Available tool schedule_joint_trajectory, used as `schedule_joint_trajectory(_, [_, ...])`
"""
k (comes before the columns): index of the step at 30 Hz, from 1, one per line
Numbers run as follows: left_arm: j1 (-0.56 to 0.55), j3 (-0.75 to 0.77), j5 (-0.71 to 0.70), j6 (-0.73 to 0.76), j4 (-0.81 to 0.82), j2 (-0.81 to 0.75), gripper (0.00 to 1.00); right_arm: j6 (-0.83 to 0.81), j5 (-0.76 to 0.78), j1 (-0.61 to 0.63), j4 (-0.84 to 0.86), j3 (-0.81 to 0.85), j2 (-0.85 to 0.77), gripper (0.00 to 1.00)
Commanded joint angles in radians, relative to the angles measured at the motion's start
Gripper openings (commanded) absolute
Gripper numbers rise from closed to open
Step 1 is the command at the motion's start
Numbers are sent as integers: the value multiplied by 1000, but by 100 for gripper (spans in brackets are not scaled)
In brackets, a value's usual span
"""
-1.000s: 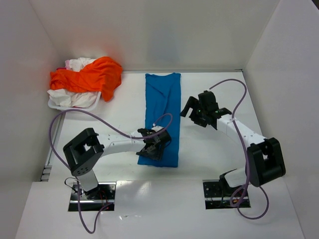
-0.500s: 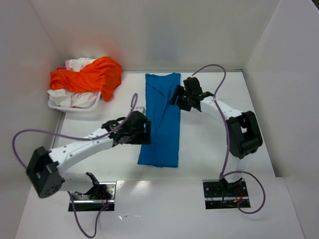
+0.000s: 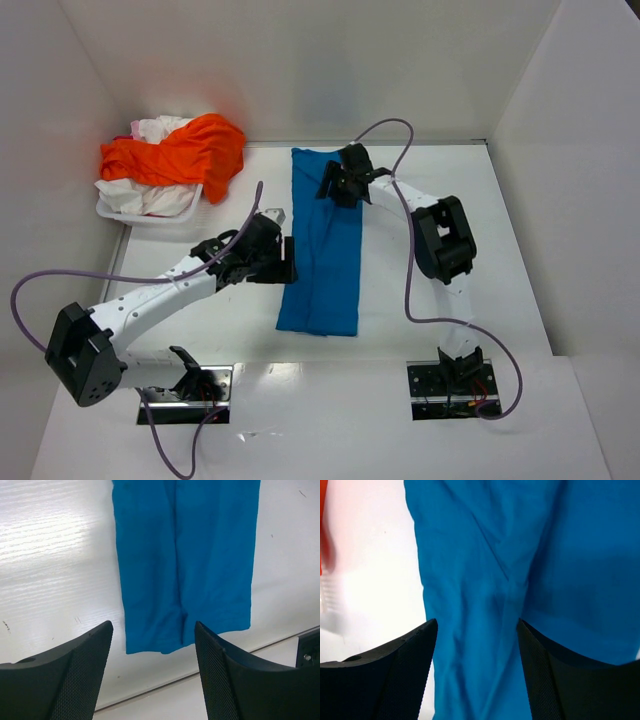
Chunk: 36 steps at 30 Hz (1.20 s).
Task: Fold and stack the t-shirts
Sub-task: Rotate the tshirt 90 degrees
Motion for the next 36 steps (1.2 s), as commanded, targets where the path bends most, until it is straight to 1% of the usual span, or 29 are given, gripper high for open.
schedule_joint_trajectory(1, [17,-2,37,51,39,-2,74,-21,16,6,-48,116,57,71])
schedule_joint_trajectory(5, [38,-11,49,60,49,-2,76,-11,-5,24,-48,165,91,71])
schedule_joint_trajectory(9, [57,-11,59,69,49,-2,76,-11,-16,44,-71,258,150,71])
schedule_joint_trajectory(13, [66,-20,69,69,49,-2,76,2,-53,65,-73,292,186,71])
schedule_joint_trajectory(14, [66,-20,79,69,49,-2,79,2,-53,75,-64,309,198,71])
schedule_joint_trajectory(15, [66,-20,79,69,49,-2,79,2,-65,85,-63,335,198,71])
schedule_joint_trajectory(18, [66,-20,79,79,49,-2,79,2,-50,94,-123,392,221,71])
schedule_joint_trajectory(19, [66,-20,79,79,49,-2,79,-9,-15,95,-135,392,210,71])
schedule_joint_trajectory(22, [66,-20,89,89,59,-11,84,-21,27,85,-136,351,132,71])
schedule_joint_trajectory(23, [66,-20,102,89,70,-11,91,-30,27,72,-125,335,109,71])
schedule_joint_trajectory(24, [66,-20,102,98,70,-11,94,-31,27,62,-116,310,86,71])
schedule_joint_trajectory(25, [66,-20,131,108,82,0,96,-31,38,53,-116,299,47,71])
schedule_joint_trajectory(26, [66,-20,143,108,92,11,99,-31,68,39,-116,299,29,71])
schedule_joint_trajectory(29, [66,-20,154,117,130,20,99,-67,152,18,-143,277,-9,71])
schedule_joint_trajectory(32, [66,-11,154,128,139,41,99,-80,162,-16,-155,237,-9,71])
schedule_joint_trajectory(33, [66,-11,131,128,139,41,99,-80,162,-16,-155,214,-9,69])
schedule_joint_trajectory(36, [66,15,65,128,104,41,99,-80,150,-37,-155,181,0,69])
